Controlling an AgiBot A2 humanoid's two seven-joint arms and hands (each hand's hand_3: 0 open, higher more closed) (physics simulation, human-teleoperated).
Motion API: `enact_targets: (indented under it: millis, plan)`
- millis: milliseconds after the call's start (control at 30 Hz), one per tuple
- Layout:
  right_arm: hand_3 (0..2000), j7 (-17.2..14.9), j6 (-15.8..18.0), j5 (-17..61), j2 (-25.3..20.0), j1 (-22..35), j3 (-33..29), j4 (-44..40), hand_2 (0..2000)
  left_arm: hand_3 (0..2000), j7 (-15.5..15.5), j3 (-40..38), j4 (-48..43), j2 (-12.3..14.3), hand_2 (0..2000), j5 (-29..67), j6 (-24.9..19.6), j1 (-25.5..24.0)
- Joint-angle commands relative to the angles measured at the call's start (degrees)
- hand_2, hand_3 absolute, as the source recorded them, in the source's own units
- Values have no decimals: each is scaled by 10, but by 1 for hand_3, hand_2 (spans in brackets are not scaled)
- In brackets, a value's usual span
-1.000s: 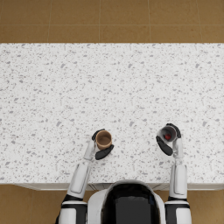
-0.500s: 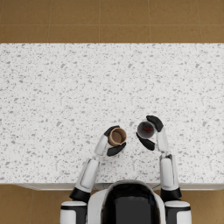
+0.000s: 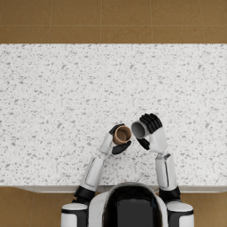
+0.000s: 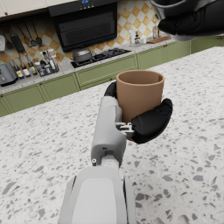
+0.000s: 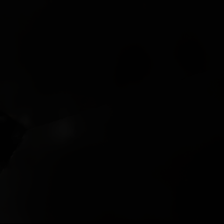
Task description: Pick up two cups and pour the berry on the right into the cup on the left
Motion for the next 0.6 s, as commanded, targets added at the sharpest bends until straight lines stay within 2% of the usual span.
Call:
enact_targets:
  millis: [33, 500, 600]
  plan:
    - [1280, 0, 0, 18, -7, 12, 7, 12, 2000, 1280, 0, 1, -2, 3, 2000, 0, 0, 4]
    - [1280, 1, 4, 276, -11, 1, 38, 46, 2000, 1280, 0, -1, 1, 5, 2000, 0, 1, -4]
    - [1280, 1, 3, 331, -14, 2, 41, 45, 2000, 1280, 0, 1, 2, 12, 2000, 0, 1, 6]
